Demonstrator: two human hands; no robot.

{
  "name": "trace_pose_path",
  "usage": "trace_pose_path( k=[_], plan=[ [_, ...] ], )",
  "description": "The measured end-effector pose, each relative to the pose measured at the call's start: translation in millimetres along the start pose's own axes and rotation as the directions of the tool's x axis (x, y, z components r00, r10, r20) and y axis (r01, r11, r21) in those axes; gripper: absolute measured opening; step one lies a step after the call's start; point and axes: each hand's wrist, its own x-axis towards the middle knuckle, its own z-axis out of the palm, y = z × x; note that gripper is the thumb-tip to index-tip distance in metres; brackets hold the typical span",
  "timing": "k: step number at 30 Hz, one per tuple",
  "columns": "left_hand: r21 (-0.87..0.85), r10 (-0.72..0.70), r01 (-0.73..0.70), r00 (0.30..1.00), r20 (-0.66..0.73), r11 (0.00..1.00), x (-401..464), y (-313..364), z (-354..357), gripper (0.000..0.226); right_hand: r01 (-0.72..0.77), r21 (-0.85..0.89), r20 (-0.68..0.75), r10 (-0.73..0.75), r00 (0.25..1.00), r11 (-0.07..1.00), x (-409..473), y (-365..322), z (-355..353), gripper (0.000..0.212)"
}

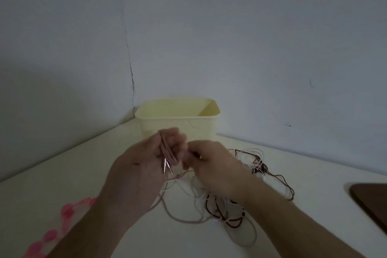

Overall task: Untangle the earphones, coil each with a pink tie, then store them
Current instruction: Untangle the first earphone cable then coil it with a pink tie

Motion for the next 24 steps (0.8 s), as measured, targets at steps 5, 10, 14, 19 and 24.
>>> trace_pose_path(
  k=[5, 10, 14, 19, 24],
  plan=[
    [0.143, 0.074, -0.033, 0.956, -0.285, 0.989, 28, -7, -12, 0.006, 0.058, -0.128, 0.151, -0.039, 0.988, 0.99, -4, -15, 22, 0.02],
    [0.728, 0.082, -0.013, 0.995, -0.059, 0.685, -2, -11, -9, 0.045, 0.069, -0.145, -0.011, -0.071, 0.997, 0.987, -3, -21, -1, 0.018],
    [0.702, -0.086, 0.062, 0.996, -0.001, 0.71, -14, -11, 5, 0.059, 0.09, -0.134, -0.027, -0.094, 0.995, 0.987, -1, -15, -20, 0.021],
    [0.282, -0.193, 0.171, 0.98, 0.051, 0.944, -13, 1, 0, 0.046, 0.104, 0.011, -0.023, -0.104, 0.994, 0.994, 1, -8, -19, 0.025],
    [-0.111, -0.078, 0.082, 0.996, 0.047, 0.99, 5, 1, -10, 0.037, 0.071, -0.037, -0.02, -0.072, 0.997, 0.997, 1, -3, 8, 0.032]
  ],
)
